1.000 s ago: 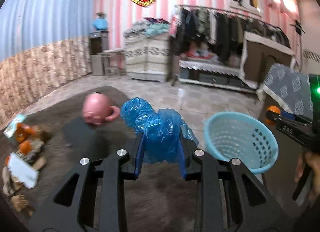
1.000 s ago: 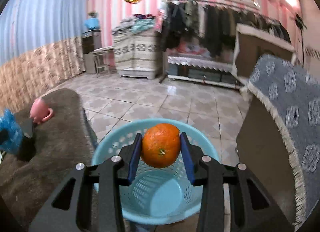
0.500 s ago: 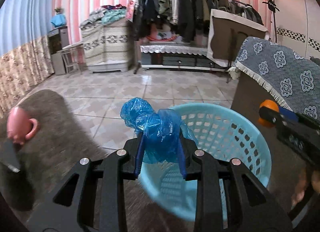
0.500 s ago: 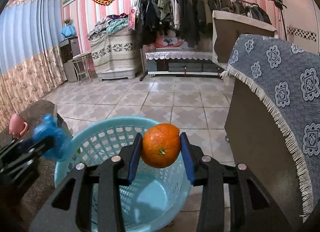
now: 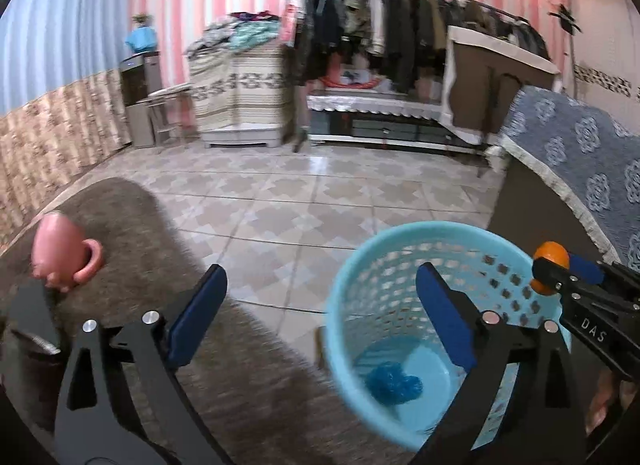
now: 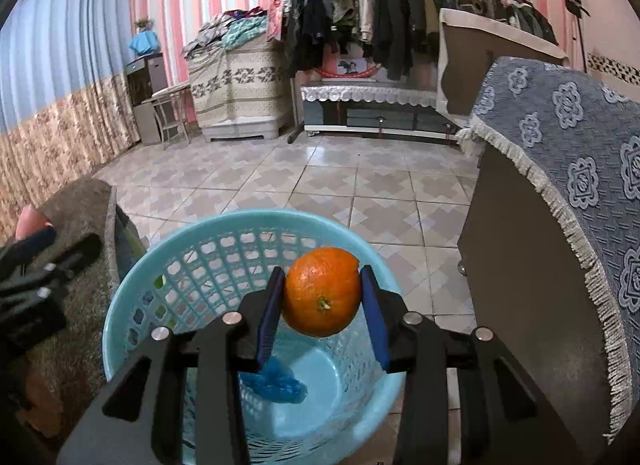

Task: Collect trash
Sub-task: 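Carry both items over the blue basket and open both tools to drop them, then move both tools back toward the items on the carpet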

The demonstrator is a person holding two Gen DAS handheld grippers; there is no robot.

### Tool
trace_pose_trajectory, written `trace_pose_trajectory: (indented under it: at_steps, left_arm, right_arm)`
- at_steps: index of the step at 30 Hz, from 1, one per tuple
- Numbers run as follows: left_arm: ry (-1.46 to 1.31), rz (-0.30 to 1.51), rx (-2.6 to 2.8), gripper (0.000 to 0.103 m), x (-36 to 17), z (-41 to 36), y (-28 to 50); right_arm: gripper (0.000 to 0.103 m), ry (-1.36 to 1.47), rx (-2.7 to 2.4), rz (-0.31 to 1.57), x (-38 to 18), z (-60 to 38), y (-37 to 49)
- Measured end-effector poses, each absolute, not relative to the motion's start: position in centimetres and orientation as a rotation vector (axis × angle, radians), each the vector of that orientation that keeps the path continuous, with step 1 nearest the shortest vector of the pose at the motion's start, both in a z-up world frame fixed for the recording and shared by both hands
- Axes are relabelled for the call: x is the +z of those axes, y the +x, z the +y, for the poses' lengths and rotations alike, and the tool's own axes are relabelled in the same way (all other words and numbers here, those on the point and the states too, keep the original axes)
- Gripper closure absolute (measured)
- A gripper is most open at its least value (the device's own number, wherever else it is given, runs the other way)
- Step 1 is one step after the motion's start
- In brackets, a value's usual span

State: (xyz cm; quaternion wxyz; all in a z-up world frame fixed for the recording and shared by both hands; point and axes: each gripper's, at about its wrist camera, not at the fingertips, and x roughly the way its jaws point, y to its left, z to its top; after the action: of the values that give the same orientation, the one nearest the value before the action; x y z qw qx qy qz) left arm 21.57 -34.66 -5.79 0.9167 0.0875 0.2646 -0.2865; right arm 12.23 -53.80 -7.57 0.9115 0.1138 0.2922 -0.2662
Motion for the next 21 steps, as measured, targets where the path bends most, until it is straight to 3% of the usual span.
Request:
trace_pose_trajectory:
  at_steps: [6,7,9,21]
  left_arm:
    - [0.175,0.522,-0.496,0.005,-5.6,-31.4,21.3]
    - [0.174,0.519,-0.483,0.005,-5.5,-30.8,21.1]
    - [0.161,0.517,-0.464,0.005,-5.2,-29.9,20.9]
    - [0.113,0.483,-0.356,0.005,-3.1,-23.4,18.7]
  right_arm:
    - [0.062,0.222,-0.508,0.611,-8.0,-52.5,13.7]
    - [0.059,0.218,-0.505,0.607,-7.9,-52.4,13.7]
    - [0.034,0.2,-0.5,0.581,-7.6,-51.7,13.5]
    - [0.008,0.167,-0.539,0.496,-5.8,-49.5,11.9]
